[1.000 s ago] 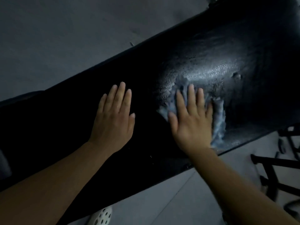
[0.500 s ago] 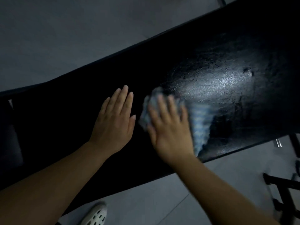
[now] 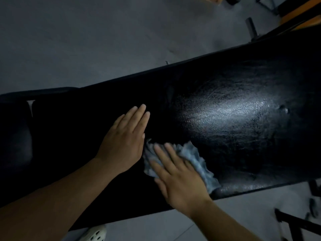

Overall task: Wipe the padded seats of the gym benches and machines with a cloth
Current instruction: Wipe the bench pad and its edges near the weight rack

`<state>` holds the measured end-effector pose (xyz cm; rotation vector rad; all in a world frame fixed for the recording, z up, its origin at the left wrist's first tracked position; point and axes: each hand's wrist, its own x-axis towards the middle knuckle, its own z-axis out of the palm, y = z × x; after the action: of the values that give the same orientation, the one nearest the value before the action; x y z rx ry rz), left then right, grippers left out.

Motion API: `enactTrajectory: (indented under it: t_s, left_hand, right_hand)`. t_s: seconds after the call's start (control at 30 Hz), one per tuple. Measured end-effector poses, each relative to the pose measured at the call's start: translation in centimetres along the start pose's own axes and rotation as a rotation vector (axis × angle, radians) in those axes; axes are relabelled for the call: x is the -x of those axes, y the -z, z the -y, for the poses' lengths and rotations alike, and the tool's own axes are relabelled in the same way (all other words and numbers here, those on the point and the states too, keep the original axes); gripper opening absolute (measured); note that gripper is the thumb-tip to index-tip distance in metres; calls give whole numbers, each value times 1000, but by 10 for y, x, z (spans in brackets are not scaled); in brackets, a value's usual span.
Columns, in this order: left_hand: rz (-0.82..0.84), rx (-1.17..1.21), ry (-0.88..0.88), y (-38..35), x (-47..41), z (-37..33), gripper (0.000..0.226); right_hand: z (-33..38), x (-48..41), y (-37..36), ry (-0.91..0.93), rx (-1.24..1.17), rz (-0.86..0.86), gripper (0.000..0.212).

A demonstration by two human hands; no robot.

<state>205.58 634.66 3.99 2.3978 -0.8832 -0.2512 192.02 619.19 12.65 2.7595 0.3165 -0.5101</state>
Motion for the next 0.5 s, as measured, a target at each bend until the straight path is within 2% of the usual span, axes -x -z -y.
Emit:
enactTrajectory:
  t_s: [0.07, 0.17, 0.23, 0.27, 0.37, 0.4, 0.43, 0.5]
  left_hand:
    - [-6, 13, -16, 2, 1, 2, 58]
    - [-6, -5, -15, 6, 0, 1, 60]
    - [-12, -19, 2, 7, -4, 0, 61]
    - [-22, -23, 14, 8, -8, 1, 61]
    - [-46, -6, 38, 13, -22, 6, 59]
    - [-43, -4, 43, 15, -26, 9, 60]
    - [-36, -7, 47, 16, -29, 12, 61]
    - [-23, -24, 48, 16, -32, 15, 62]
  right_hand:
    - [-37, 0, 10, -27, 40, -24, 51]
    - [-87, -65, 41, -340, 77, -148, 57]
    - [-79, -109, 50, -475, 52, -183, 59]
    - [-64, -117, 46, -444, 50, -171, 59]
    - [-35, -83, 27, -103, 44, -76, 55]
    - [-41, -69, 27, -43, 38, -48, 53]
    - [-54, -64, 30, -34, 42, -50, 53]
    - [-86, -83, 40, -170, 82, -90, 55]
